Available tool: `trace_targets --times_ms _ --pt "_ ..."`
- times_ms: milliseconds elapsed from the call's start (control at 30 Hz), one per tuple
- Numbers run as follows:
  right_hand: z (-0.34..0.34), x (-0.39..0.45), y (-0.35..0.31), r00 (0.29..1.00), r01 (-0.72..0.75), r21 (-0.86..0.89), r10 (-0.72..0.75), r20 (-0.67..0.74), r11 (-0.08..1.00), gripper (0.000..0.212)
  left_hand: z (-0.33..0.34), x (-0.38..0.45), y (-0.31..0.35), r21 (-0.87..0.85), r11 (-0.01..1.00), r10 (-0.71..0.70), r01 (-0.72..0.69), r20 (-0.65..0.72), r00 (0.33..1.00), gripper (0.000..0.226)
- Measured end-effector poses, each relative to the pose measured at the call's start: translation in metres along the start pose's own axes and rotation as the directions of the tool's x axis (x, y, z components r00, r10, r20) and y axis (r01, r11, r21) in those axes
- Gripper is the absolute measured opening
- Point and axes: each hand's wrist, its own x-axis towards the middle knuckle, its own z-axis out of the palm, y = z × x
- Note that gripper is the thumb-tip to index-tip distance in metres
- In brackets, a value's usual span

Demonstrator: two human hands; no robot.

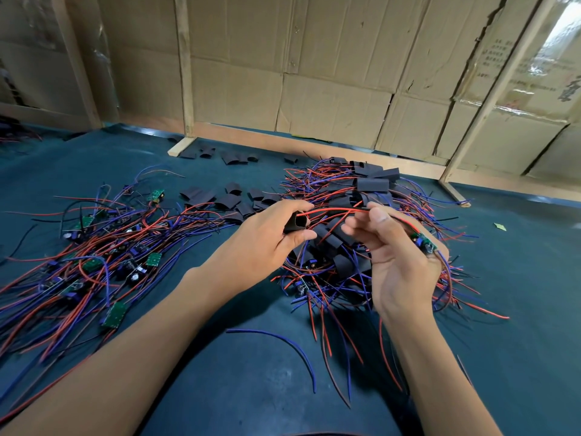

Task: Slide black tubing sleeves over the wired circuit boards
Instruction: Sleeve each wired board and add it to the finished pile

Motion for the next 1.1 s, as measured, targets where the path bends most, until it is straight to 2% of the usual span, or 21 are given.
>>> trace_targets --times_ms 267,400,433,533,633,700,800,867,967,1033,1100 --pt "-0.001 0.002 0.004 0.997 -0.062 -0.022 0.061 -0.048 0.998 0.014 -0.001 -0.003 0.004 -0.058 0.998 0.023 -0.023 0.001 1.000 0.054" --pt "0.002 0.001 0.004 0.999 0.000 -0.091 -0.004 -0.049 0.996 0.006 -0.001 -0.004 0.006 -0.042 0.997 0.071 -0.072 -0.021 0.997 0.049" --pt "0.002 0.003 0.004 0.999 0.010 -0.148 -0.017 -0.046 0.989 0.008 -0.002 -0.004 0.006 -0.021 0.997 0.069 -0.070 -0.019 0.997 0.049" --pt "0.008 0.007 0.003 0.996 -0.083 -0.315 0.093 0.015 0.946 0.041 -0.004 -0.002 0.008 0.086 0.992 0.096 -0.095 -0.003 0.995 0.048" --pt "0.007 -0.008 0.008 0.990 0.104 -0.371 -0.058 0.131 0.923 0.009 -0.006 0.000 0.012 0.345 0.906 0.269 -0.244 -0.027 0.963 0.039" --pt "0.005 -0.017 0.013 0.979 0.125 -0.399 -0.046 0.201 0.909 0.008 -0.008 0.001 0.014 0.389 0.875 0.325 -0.289 -0.027 0.945 0.034" --pt "0.009 -0.015 0.015 0.974 0.124 -0.460 -0.019 0.226 0.879 0.012 -0.007 0.000 0.018 0.408 0.848 0.351 -0.339 0.046 0.935 0.028" --pt "0.010 -0.015 0.015 0.977 0.107 -0.472 -0.004 0.213 0.875 0.012 -0.006 -0.003 0.018 0.330 0.889 0.319 -0.318 0.052 0.946 0.027" --pt "0.012 -0.013 0.018 0.985 -0.058 -0.314 0.105 0.137 0.948 0.022 -0.005 -0.004 0.013 0.133 0.973 0.188 -0.190 0.024 0.982 0.025" --pt "0.013 -0.010 0.016 0.976 -0.179 -0.139 0.193 0.097 0.974 0.034 -0.005 -0.002 0.008 0.088 0.986 0.143 -0.145 0.024 0.989 0.020" --pt "0.012 -0.007 0.011 0.963 -0.249 0.020 0.246 0.112 0.968 0.035 -0.007 0.000 0.004 0.079 0.990 0.115 -0.116 0.023 0.993 0.022"
